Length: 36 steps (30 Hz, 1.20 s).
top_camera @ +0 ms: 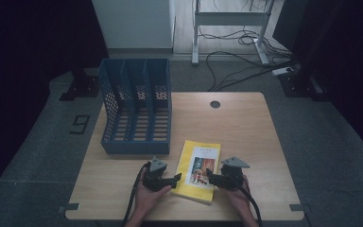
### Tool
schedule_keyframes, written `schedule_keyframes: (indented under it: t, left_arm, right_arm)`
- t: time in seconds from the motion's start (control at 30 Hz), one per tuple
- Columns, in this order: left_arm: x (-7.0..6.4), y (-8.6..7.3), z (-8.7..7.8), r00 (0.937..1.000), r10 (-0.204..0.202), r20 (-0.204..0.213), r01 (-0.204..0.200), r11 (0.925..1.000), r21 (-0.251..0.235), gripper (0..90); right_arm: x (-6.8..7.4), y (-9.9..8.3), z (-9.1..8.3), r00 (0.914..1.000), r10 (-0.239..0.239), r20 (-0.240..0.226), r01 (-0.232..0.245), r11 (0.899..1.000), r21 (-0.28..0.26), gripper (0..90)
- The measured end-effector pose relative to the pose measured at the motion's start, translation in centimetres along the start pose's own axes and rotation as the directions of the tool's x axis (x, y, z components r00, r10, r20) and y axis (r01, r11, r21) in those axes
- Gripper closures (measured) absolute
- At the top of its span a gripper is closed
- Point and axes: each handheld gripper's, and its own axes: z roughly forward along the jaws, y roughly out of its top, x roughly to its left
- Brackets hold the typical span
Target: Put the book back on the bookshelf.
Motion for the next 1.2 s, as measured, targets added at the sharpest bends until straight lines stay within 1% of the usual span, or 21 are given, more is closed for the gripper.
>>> schedule_keyframes:
  t: [0.07, 0.1, 0.3, 0.5, 0.53, 0.63, 0.73, 0.77, 0.83, 0.97, 1.1, 1.2]
  left_arm:
    - [-0.2, -0.2, 0.1, 1.0, 0.003, 0.004, -0.003, 1.0, 0.005, 24.6]
    - [-0.4, -0.3, 0.2, 0.9999, 0.011, 0.005, -0.011, 0.9999, 0.009, 24.6]
    - [-0.9, -0.4, 0.5, 0.9995, 0.029, 0.015, -0.029, 0.9994, 0.021, 24.6]
    - [-1.4, -0.6, 0.9, 0.999, 0.029, 0.035, -0.03, 0.9991, 0.031, 24.8]
    - [-1.4, -0.6, 0.9, 0.9988, 0.032, 0.036, -0.033, 0.9989, 0.033, 24.8]
    - [-1.8, -0.8, 1.2, 0.9984, 0.039, 0.041, -0.041, 0.9984, 0.039, 24.9]
    - [-2.0, -0.8, 1.3, 0.9975, 0.039, 0.058, -0.042, 0.9982, 0.044, 24.9]
    - [-2.1, -0.9, 1.4, 0.9968, 0.033, 0.072, -0.037, 0.9984, 0.043, 25.4]
    - [-2.2, -0.9, 1.5, 0.9966, 0.031, 0.076, -0.035, 0.9984, 0.044, 24.8]
    - [-2.3, -0.9, 1.5, 0.9969, 0.03, 0.073, -0.033, 0.9985, 0.044, 25.2]
    - [-2.5, -1.0, 1.4, 0.9981, 0.027, 0.056, -0.029, 0.9987, 0.041, 25.7]
    - [-2.5, -1.0, 1.4, 0.998, 0.023, 0.058, -0.025, 0.9988, 0.042, 25.8]
  right_arm:
    - [0.1, -0.1, 0.1, 1.0, 0.006, -0.004, -0.006, 1.0, 0.001, 18.7]
    - [0.2, -0.3, 0.2, 1.0, 0.002, -0.008, -0.002, 1.0, 0.006, 18.7]
    - [0.7, -0.5, 0.5, 0.9998, -0.006, -0.017, 0.006, 1.0, 0.015, 18.7]
    - [0.8, -0.6, 0.6, 0.9997, -0.003, -0.026, 0.003, 1.0, 0.012, 19.5]
    - [0.9, -0.7, 0.6, 0.9994, -0.004, -0.034, 0.004, 1.0, 0.014, 19.7]
    - [1.0, -0.7, 0.6, 0.9993, -0.003, -0.038, 0.004, 1.0, 0.015, 19.9]
    - [1.1, -0.7, 0.7, 0.9992, 0.0, -0.04, 0.001, 1.0, 0.016, 20.1]
    - [1.0, -0.7, 0.7, 0.9991, 0.001, -0.042, 0.0, 1.0, 0.015, 20.0]
    - [1.0, -0.7, 0.7, 0.999, 0.007, -0.045, -0.007, 1.0, 0.015, 20.2]
    - [1.0, -0.7, 0.7, 0.9987, 0.013, -0.05, -0.012, 1.0, 0.015, 20.9]
    - [1.0, -0.8, 0.8, 0.998, 0.024, -0.058, -0.023, 1.0, 0.016, 21.1]
    - [1.1, -0.8, 0.9, 0.9974, 0.033, -0.064, -0.032, 0.999, 0.015, 20.8]
